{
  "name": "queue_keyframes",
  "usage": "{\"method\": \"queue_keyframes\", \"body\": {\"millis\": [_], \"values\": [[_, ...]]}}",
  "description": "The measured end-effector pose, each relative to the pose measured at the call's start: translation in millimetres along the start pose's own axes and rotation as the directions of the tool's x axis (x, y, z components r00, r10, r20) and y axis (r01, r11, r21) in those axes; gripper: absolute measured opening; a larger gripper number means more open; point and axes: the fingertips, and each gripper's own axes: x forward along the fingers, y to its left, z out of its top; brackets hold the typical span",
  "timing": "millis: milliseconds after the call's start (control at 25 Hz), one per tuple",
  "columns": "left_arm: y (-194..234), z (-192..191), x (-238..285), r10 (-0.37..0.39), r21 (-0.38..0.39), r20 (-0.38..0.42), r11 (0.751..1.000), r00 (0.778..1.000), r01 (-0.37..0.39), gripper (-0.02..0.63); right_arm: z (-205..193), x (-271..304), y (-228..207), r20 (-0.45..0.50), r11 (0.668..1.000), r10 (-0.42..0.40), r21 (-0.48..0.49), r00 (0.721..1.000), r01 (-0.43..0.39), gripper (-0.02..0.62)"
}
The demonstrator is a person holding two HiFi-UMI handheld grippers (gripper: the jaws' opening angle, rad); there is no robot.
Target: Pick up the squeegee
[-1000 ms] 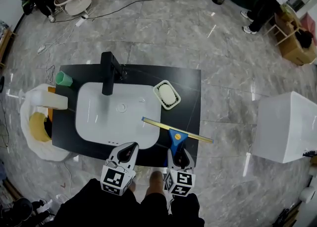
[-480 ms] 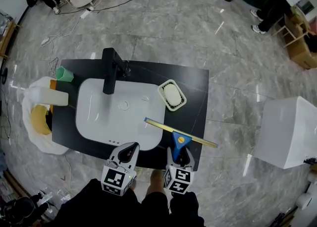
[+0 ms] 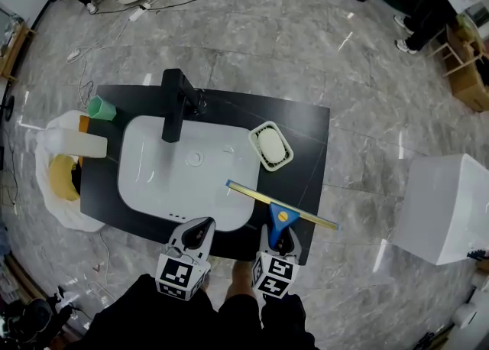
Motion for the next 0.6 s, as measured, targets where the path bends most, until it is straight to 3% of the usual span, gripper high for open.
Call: {"method": "queue_keyframes", "body": {"millis": [120,240,600], "values": [[0.2,-1.1,-1.9,0.002,-0.002,0.001,1.000,1.000,-0.002,0.025,-0.1,-0.5,-3.0,-0.001,1.000,-0.024,0.013,1.000,0.024,0.224],[2.4,-1.9,-3.6,0.006,-0.002,0.005,1.000,1.000,-0.006,0.025,-1.0,0.1,-7.0,0.000,0.998,-0.042,0.035,0.999,0.042,0.162],[4.0,-1.1,-9.9,0.012,-0.006,0.016,1.000,1.000,-0.012,0.025,-1.7,-1.3,-8.3,-0.008,0.999,-0.017,0.030,1.000,0.017,0.149]]}}
